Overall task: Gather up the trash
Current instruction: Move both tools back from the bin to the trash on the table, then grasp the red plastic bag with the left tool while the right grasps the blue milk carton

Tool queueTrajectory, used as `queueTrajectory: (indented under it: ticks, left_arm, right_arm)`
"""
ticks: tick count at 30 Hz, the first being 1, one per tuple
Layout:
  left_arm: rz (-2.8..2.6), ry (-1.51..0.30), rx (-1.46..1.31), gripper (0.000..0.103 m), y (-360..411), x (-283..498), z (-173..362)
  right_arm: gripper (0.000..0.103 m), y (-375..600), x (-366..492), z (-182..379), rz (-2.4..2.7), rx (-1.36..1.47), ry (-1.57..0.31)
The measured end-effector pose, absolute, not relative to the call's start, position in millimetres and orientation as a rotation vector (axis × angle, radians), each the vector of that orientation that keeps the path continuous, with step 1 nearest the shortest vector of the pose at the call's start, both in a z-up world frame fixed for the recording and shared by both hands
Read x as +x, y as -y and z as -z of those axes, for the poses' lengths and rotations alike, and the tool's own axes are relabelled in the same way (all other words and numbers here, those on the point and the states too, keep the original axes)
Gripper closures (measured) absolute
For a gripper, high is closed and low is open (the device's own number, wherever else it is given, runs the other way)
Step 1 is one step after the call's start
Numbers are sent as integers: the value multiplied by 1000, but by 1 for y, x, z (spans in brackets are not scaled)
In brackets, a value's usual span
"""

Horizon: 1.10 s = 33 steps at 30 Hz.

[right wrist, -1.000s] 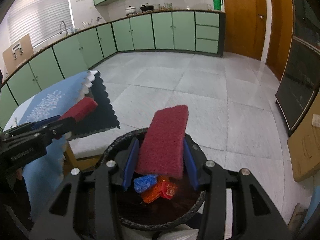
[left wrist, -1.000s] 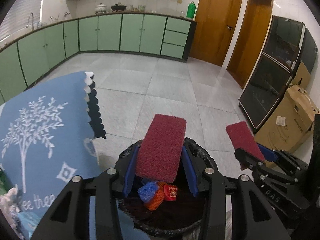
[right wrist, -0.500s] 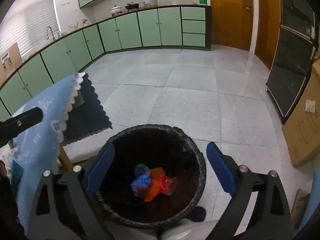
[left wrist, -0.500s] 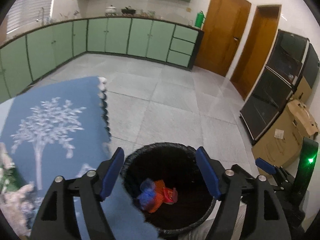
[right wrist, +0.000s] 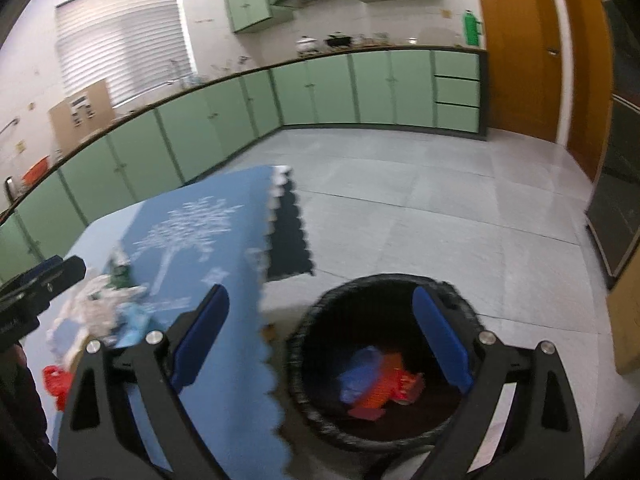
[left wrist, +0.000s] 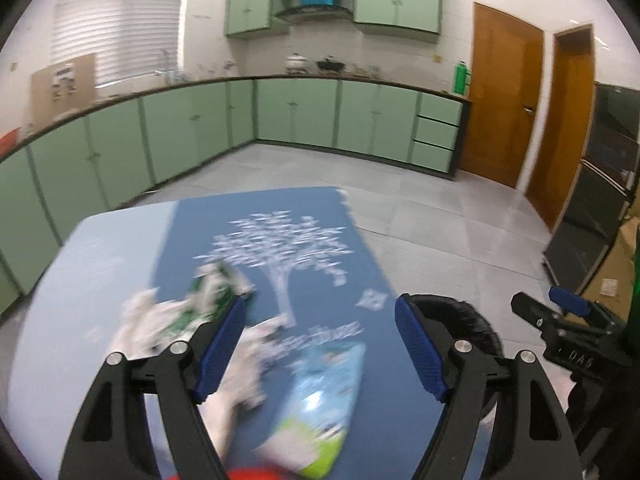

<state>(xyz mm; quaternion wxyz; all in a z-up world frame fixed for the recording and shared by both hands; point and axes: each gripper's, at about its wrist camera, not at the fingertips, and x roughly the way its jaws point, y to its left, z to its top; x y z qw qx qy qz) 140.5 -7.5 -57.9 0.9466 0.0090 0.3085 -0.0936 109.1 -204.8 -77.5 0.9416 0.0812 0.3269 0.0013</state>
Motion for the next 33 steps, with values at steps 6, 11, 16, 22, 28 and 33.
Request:
queueTrajectory:
  ticks: [6,11,16,22,28,33]
  left_arm:
    - [100,-629,-8,27,-37,108,62]
    - [55,-660,-42,27,-63,82,75]
    - [43,-686,-64,27,-72,64,87]
    - [43,-717,-74,28,-74,52,101]
    - [42,-742,-83,28,-73,50,110]
    - [49,-789,-98,29,-73,52,125]
  right_arm:
    - [13,163,98,71,-82,139,-652]
    - [13,140,84,66,-119,104,-637]
    - [13,126,73,67,-143,90,-631]
    - [13,112,62,70,-174,78,-625]
    - [18,106,56,68,-199,68,-613]
    - [18,108,53,73,-194,68,-639]
